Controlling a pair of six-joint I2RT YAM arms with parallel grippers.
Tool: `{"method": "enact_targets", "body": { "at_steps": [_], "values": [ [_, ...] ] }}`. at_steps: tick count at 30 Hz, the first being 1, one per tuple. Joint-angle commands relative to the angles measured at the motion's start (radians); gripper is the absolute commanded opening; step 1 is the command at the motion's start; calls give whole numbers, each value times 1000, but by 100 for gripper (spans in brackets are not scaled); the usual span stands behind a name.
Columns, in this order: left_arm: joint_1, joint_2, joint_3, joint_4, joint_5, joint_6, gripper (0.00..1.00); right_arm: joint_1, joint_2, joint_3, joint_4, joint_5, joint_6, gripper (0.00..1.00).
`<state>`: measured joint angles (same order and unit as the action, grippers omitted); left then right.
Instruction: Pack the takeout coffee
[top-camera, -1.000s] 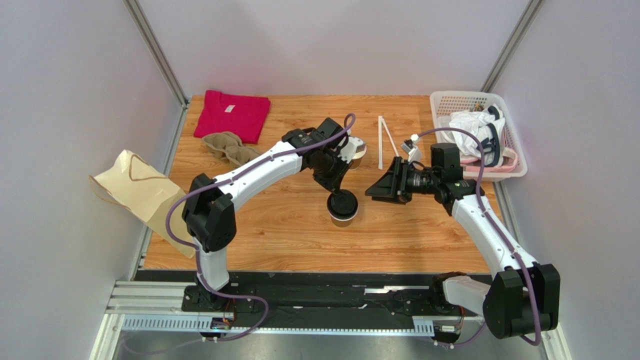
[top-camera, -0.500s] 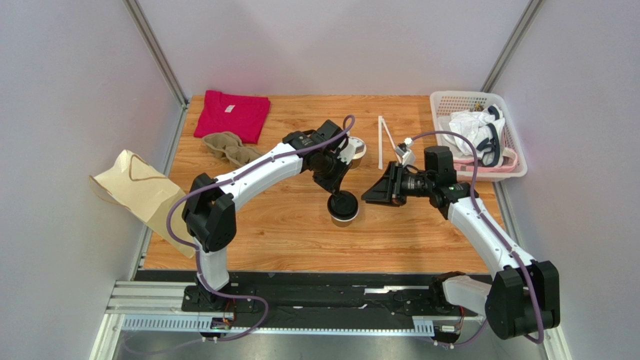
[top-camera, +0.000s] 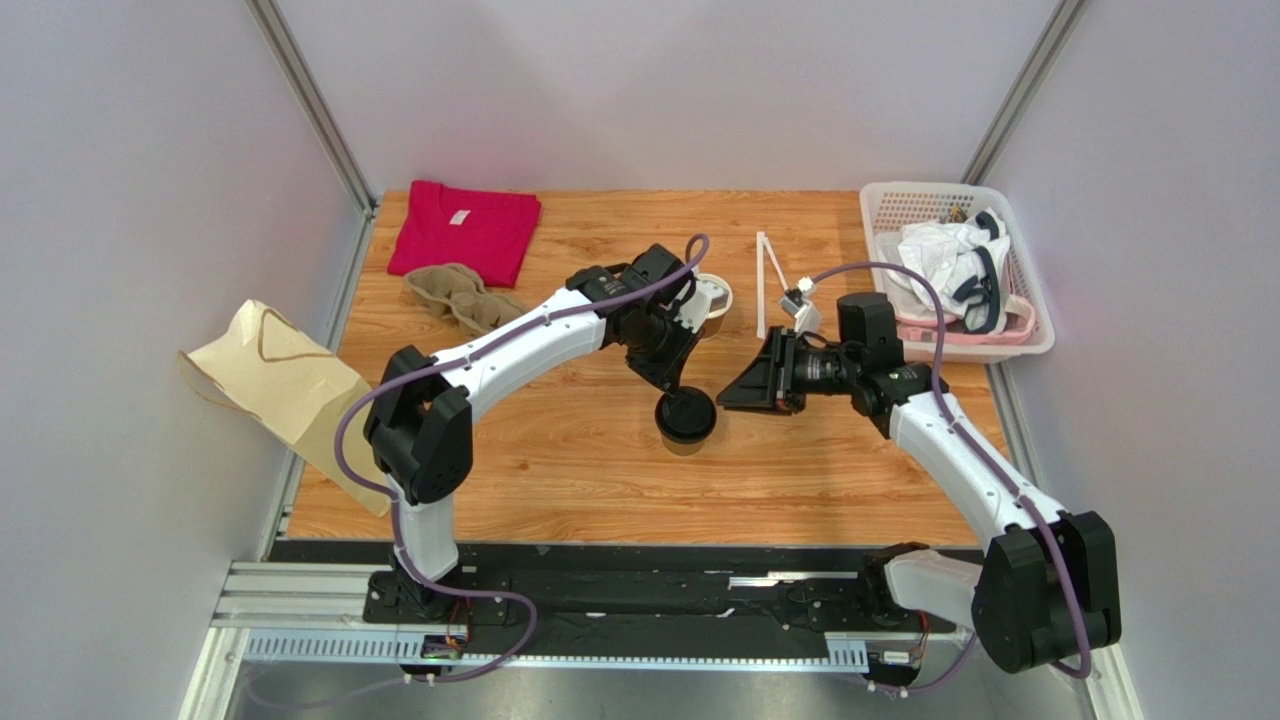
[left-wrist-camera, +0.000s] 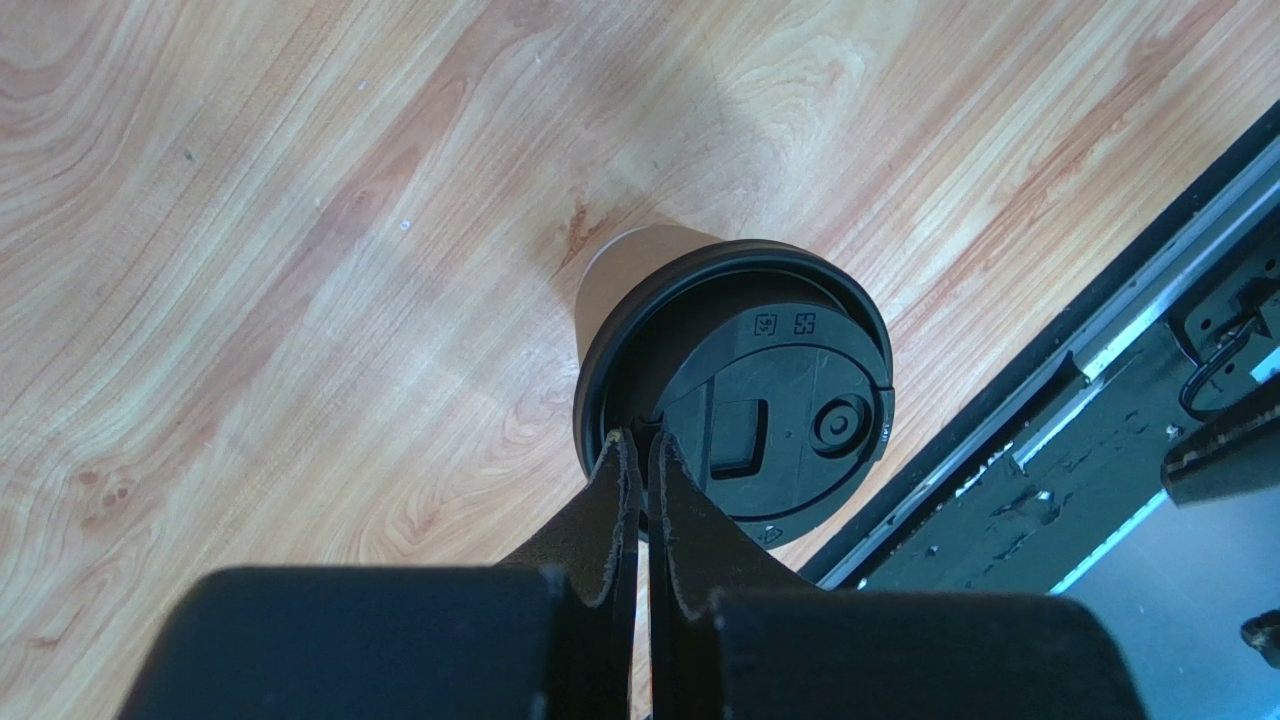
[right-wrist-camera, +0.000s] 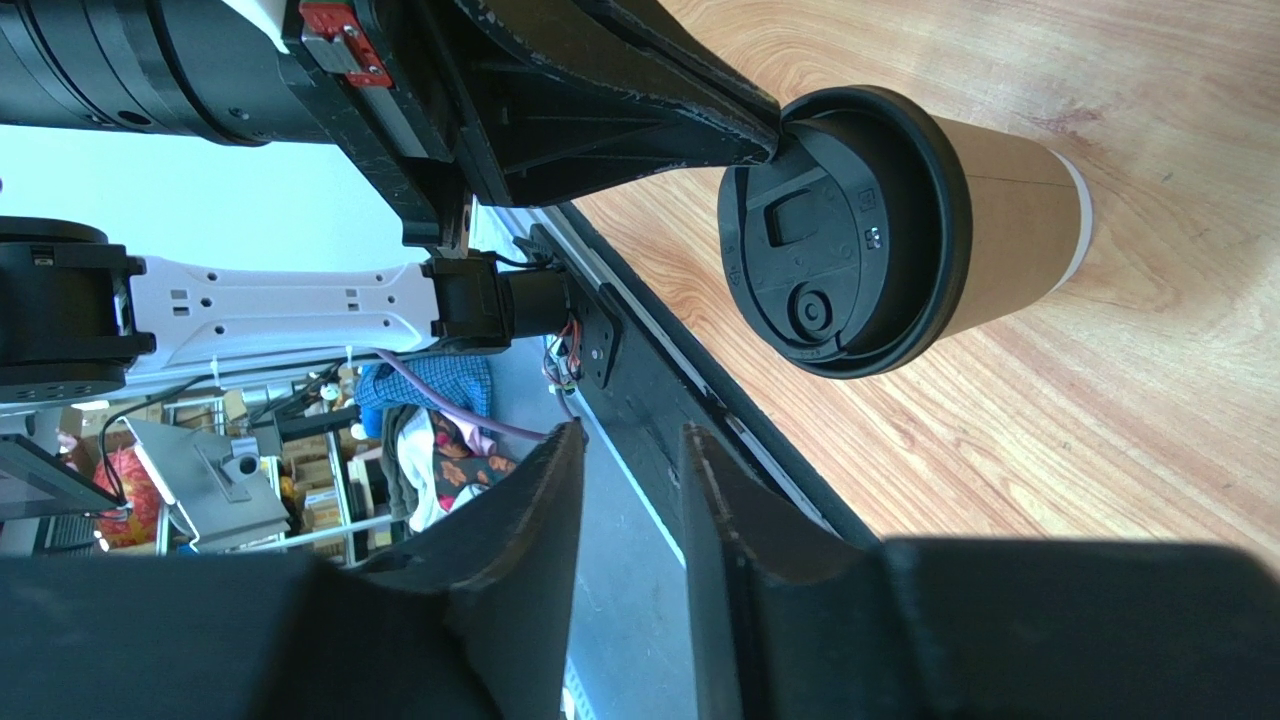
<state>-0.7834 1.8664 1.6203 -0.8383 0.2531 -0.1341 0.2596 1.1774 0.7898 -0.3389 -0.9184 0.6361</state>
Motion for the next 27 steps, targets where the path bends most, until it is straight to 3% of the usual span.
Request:
{"method": "enact_targets", "body": {
  "at_steps": [1,10,27],
  "values": [
    [3,-15,-19,21,15,-19,0,35,18,19,35,12,4,30],
    [3,-16,-17,18,26,-12,0,64,103,35,87,18,24,22],
    [3,5,-11,11,44,-6,0,96,271,92,117,36,25,18]
  ]
}}
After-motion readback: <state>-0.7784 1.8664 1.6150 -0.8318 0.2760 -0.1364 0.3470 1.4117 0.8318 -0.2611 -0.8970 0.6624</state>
